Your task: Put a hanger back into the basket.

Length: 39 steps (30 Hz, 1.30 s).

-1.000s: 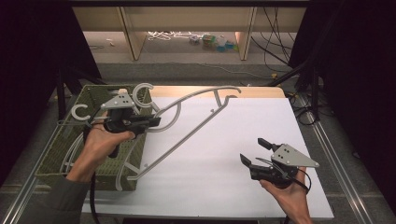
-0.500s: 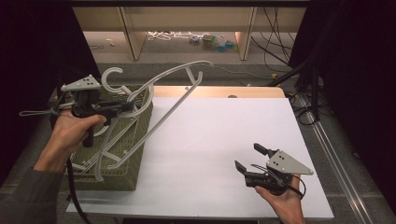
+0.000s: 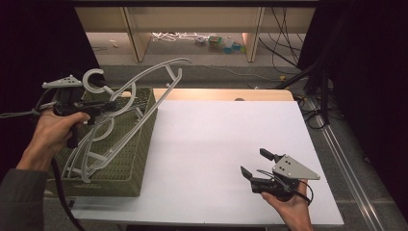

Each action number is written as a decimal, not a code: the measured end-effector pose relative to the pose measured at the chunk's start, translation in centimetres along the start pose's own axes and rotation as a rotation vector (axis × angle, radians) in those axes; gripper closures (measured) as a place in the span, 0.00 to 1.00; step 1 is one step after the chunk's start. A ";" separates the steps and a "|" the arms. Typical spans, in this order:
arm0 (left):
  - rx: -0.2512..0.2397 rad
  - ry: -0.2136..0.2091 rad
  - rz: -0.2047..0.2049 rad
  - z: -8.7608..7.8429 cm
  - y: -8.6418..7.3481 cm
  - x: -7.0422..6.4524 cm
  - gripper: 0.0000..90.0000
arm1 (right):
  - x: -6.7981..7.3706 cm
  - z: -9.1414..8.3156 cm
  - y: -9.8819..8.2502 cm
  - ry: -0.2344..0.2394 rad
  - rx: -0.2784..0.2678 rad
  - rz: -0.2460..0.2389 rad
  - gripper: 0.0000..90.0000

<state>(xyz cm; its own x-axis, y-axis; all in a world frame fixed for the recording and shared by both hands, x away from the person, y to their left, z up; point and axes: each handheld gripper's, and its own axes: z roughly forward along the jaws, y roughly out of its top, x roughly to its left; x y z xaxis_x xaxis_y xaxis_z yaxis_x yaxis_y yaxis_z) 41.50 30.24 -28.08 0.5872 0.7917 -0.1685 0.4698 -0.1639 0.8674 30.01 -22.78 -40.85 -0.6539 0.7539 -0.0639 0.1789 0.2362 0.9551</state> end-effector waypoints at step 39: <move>0.056 0.185 -0.024 -1.1 -1.9 7.5 0.91 | -0.1 0.3 -0.2 0.010 0.005 -0.017 0.21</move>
<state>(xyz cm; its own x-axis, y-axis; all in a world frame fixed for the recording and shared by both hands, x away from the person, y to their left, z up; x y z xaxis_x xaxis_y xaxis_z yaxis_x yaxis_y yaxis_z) 44.27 37.09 -30.47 0.4465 0.8897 -0.0951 0.5214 -0.1723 0.8357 30.31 -22.71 -41.13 -0.6640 0.7438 -0.0769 0.1713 0.2514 0.9526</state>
